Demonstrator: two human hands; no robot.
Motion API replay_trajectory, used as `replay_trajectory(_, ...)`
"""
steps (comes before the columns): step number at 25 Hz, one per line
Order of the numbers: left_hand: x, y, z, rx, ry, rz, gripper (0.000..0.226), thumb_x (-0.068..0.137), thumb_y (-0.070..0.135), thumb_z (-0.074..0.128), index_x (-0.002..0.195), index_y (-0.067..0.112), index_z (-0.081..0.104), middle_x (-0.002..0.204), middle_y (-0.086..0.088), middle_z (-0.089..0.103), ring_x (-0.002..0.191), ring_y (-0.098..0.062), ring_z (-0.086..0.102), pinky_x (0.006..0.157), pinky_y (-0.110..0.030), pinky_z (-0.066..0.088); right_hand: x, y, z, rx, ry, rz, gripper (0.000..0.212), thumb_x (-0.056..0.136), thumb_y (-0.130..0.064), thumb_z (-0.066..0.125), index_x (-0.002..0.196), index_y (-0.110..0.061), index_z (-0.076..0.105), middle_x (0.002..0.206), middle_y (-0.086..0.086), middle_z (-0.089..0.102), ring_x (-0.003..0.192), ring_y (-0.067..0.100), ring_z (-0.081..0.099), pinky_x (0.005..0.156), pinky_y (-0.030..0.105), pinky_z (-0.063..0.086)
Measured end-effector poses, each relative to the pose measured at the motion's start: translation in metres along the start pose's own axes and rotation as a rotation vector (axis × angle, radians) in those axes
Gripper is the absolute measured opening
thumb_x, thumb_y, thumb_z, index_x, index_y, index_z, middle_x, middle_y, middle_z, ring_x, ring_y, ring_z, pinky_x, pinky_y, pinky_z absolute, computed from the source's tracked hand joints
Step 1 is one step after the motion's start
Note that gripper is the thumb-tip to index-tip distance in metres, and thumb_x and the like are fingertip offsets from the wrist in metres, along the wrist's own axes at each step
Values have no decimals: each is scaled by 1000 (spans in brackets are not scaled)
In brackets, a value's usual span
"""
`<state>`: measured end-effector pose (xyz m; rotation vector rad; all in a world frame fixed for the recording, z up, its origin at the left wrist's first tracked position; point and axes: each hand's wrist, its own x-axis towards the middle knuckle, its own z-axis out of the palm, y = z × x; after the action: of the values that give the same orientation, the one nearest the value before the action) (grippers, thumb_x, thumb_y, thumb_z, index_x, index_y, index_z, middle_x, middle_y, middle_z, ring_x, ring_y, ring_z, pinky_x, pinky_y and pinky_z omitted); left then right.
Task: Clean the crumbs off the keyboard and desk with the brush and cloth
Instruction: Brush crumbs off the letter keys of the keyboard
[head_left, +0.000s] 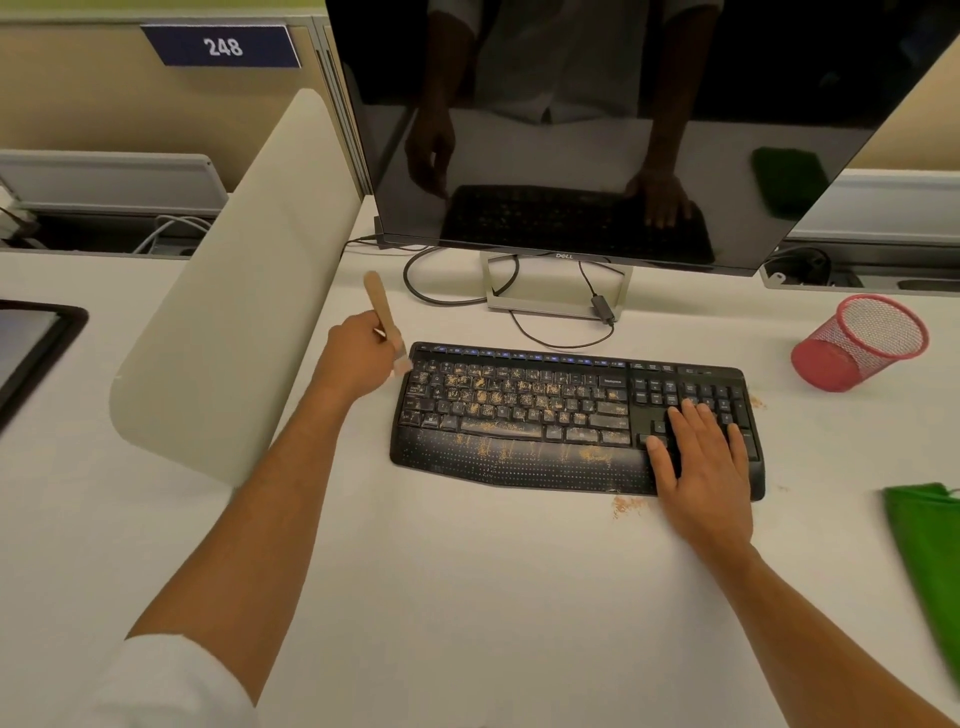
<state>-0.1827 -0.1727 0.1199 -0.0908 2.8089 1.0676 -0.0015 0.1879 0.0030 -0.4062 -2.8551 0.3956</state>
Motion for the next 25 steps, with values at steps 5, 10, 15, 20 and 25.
replay_trajectory(5, 2, 27, 23, -45, -77, 114, 16, 97, 15, 57, 110, 10, 66, 104, -2, 64, 94, -18, 58, 76, -25, 40, 0, -1, 0, -3, 5, -1, 66, 101, -54, 26, 147, -12, 48, 155, 8, 43, 149, 21, 29, 126, 41, 6)
replay_trajectory(10, -1, 52, 60, -4, -245, 271, 19, 100, 17, 54, 115, 10, 64, 114, 0, 63, 97, -11, 57, 77, -17, 40, -1, 0, 1, 1, 29, -6, 63, 101, -52, 30, 145, -11, 50, 154, 8, 45, 148, 21, 30, 125, 39, 6)
replay_trajectory(15, -1, 65, 79, 13, -334, 285, 20, 104, 14, 46, 117, 7, 59, 111, 1, 58, 83, -1, 59, 63, -11, 40, -1, 0, 0, 2, 33, -8, 63, 101, -52, 30, 145, -11, 50, 153, 8, 46, 148, 21, 31, 125, 39, 7)
replay_trajectory(20, 11, 50, 55, 119, -369, 239, 17, 100, 14, 54, 114, 5, 57, 113, -10, 62, 99, -25, 61, 82, -36, 49, -1, 0, 0, -4, 23, -7, 64, 101, -52, 29, 146, -11, 49, 154, 8, 45, 149, 21, 30, 126, 40, 8)
replay_trajectory(25, 25, 25, 18, 253, -356, 184, 10, 95, 10, 61, 98, 4, 54, 98, -12, 63, 88, -26, 58, 70, -31, 41, -1, 0, 0, -9, 16, -3, 65, 101, -54, 27, 146, -12, 48, 155, 7, 44, 149, 21, 29, 126, 41, 8)
